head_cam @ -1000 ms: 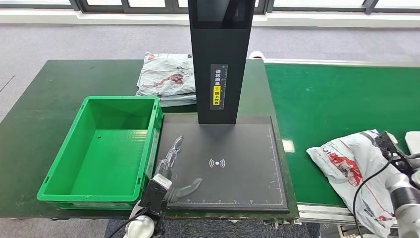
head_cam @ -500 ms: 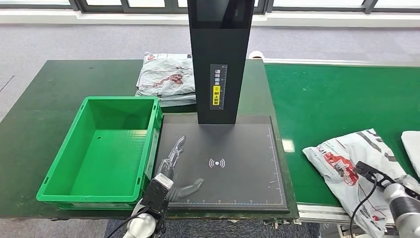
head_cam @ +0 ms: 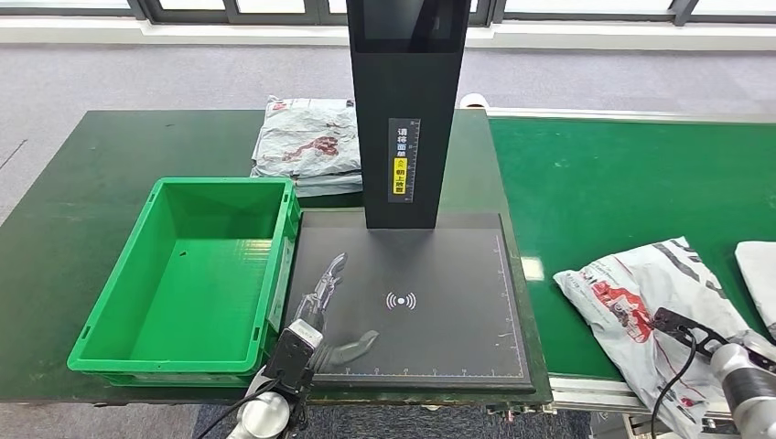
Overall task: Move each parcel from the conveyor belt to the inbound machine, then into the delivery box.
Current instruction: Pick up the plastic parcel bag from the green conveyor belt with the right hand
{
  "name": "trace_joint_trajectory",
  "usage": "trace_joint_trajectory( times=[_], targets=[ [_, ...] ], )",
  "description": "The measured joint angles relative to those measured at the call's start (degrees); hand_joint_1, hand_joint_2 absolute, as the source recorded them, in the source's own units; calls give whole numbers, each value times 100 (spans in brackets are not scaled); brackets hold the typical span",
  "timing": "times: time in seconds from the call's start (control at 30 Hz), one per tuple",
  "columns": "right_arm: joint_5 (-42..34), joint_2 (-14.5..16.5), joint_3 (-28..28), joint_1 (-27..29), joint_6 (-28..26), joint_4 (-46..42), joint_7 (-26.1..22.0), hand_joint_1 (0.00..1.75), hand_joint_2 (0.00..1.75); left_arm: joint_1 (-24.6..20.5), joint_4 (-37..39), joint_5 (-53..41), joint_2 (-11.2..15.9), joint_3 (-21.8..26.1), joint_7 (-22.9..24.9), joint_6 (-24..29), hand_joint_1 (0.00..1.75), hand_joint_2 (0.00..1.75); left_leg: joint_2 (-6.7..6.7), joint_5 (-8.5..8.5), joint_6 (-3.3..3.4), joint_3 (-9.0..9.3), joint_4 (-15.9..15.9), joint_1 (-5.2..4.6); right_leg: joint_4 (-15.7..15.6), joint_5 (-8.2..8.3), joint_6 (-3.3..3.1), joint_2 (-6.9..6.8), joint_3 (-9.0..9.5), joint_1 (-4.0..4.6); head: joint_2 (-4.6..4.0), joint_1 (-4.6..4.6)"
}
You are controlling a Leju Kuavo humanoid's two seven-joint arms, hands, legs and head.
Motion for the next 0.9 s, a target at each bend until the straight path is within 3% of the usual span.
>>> trace_joint_trajectory(
  times=[0.13, 0.23, 0.3, 0.37, 0.5, 0.6, 0.63, 0.73, 0.77, 0.9],
  targets=[
    [0, -1, 1, -1, 37, 3, -25, 0, 175, -2, 9, 235, -5, 1, -37, -265, 0, 175, 0, 0, 0, -1, 0, 0, 0, 0, 0, 0, 1, 0, -1, 0],
    [6, 6, 33, -24, 120, 5, -22, 0, 175, 15, -82, 1383, -33, 4, -89, -1397, 0, 175, -1, 0, 0, -4, 0, 0, 1, 0, 0, -2, 2, 0, -1, 0],
    [8, 20, 74, -44, 131, 7, 22, 0, 175, 48, -295, 2462, -80, 8, 115, -2146, 0, 175, -2, 0, 0, -5, 0, 0, 2, 0, 0, -3, 2, 0, -1, 0],
    [10, 37, 89, -51, 115, 8, 57, 0, 175, 94, -627, 3461, -145, 5, 474, -2516, 0, 175, -4, 0, 0, -6, 0, 0, 2, 0, 0, -6, 2, 0, 0, 0],
    [42, 89, 97, -88, 109, 12, 115, 0, 175, 167, -1505, 4880, -242, -156, 1102, -2517, 0, 175, -4, 0, 0, -7, 0, 0, 2, 1, 1, -7, 2, 0, 1, 0],
    [99, 156, 99, -153, 47, 14, 223, 0, 175, 135, -2134, 5295, -253, -457, 1252, -2348, 0, 175, -4, 0, 0, -7, 0, 0, 2, 1, 1, -6, 2, 0, 0, 0],
    [117, 189, 100, -187, 23, 16, 285, 17, 175, 109, -2296, 5341, -251, -563, 1247, -2278, 0, 175, -3, 1, 0, -7, 0, 0, 2, 1, 1, -5, 2, 0, 0, 0],
    [127, 278, 102, -309, -18, 30, 450, 148, 175, -11, -2625, 5467, -232, -836, 1178, -2115, 0, 175, -3, 3, 0, -3, 0, 0, 2, 3, 2, -5, 0, 0, 1, -1],
    [112, 290, 102, -328, -55, 34, 463, 175, 175, -52, -2691, 5504, -227, -912, 1149, -2096, 0, 175, -6, 4, 1, -2, 0, 0, 1, 3, 2, -8, 0, 1, 0, -1],
    [26, 286, 103, -262, -385, 39, 405, 175, 175, -163, -2847, 5555, -212, -1137, 1014, -2036, 0, 175, -15, 7, 4, -4, 1, 0, 1, 3, 2, -17, 1, 0, 0, 0]
  ],
)
